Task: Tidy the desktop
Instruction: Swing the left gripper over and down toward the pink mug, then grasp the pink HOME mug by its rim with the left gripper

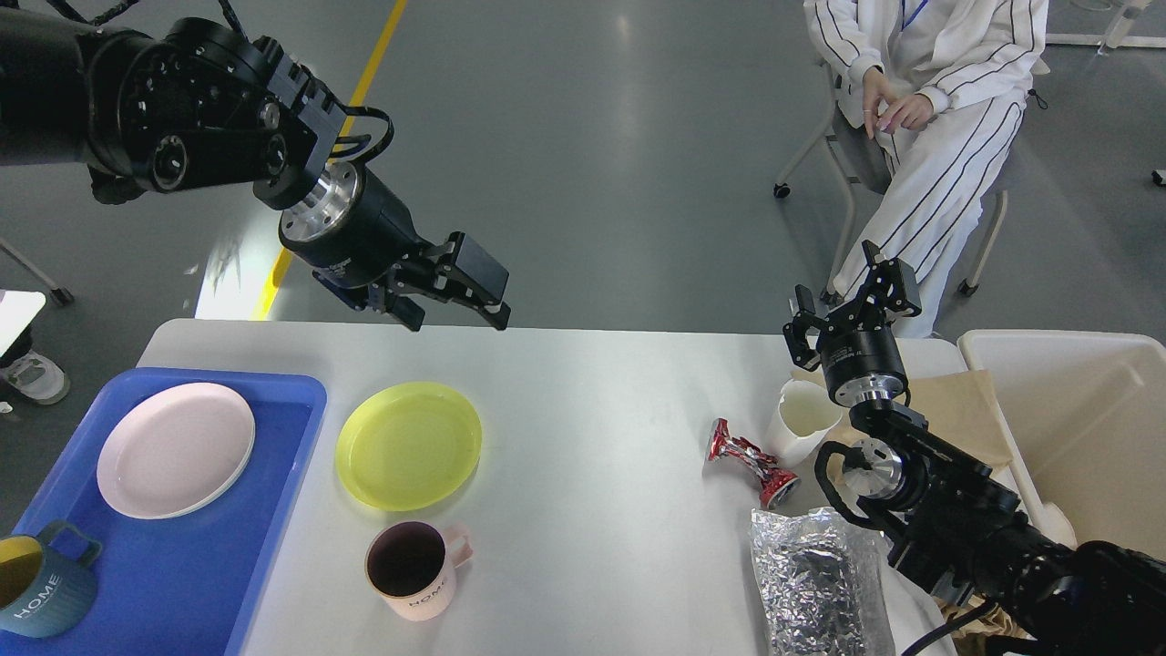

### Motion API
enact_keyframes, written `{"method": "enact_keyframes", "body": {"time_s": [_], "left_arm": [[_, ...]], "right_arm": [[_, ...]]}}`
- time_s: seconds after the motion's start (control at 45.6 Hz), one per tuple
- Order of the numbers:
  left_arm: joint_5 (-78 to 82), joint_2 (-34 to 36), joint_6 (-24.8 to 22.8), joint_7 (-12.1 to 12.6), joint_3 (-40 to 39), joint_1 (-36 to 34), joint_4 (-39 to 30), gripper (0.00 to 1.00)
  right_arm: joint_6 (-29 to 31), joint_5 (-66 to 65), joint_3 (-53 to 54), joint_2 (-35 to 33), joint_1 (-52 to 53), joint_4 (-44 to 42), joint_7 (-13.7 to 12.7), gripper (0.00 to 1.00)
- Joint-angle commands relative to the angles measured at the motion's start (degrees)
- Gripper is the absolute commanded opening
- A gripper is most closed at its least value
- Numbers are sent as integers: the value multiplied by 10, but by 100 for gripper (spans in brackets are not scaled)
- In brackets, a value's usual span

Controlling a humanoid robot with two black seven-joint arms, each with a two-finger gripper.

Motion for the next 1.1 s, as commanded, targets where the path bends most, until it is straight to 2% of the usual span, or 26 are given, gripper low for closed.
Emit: {"method": "enact_keyframes", "body": {"time_s": [0.0,0.11,0.197,0.263,0.46,0.548,0.657,0.942,1.074], "left_arm": [[6,-9,-50,3,37,7,-37,100],[5,-6,-29,4,63,10,-101,99],[4,-4,17,4,74,21,-149,99],[0,-4,49,4,78,36,-165,99],[-22,-11,105,12,81,84,-202,97],[-34,-11,152,28,87,104,-220,96],[-65,-11,218,59,93,137,-226,96],[-134,-13,346,131,88,193,-226,96],[-138,-20,363,139,82,202,-226,96]], "right_arm": [[0,0,0,-1,-1,0,0,100],[0,0,0,-1,-1,0,0,100],[0,0,0,-1,-1,0,0,100],[0,0,0,-1,-1,0,0,100],[0,0,0,-1,-1,0,0,100],[0,0,0,-1,-1,0,0,100],[0,0,0,-1,-1,1,0,100],[0,0,1,-1,-1,0,0,100],[0,0,1,-1,-1,0,0,100]]}}
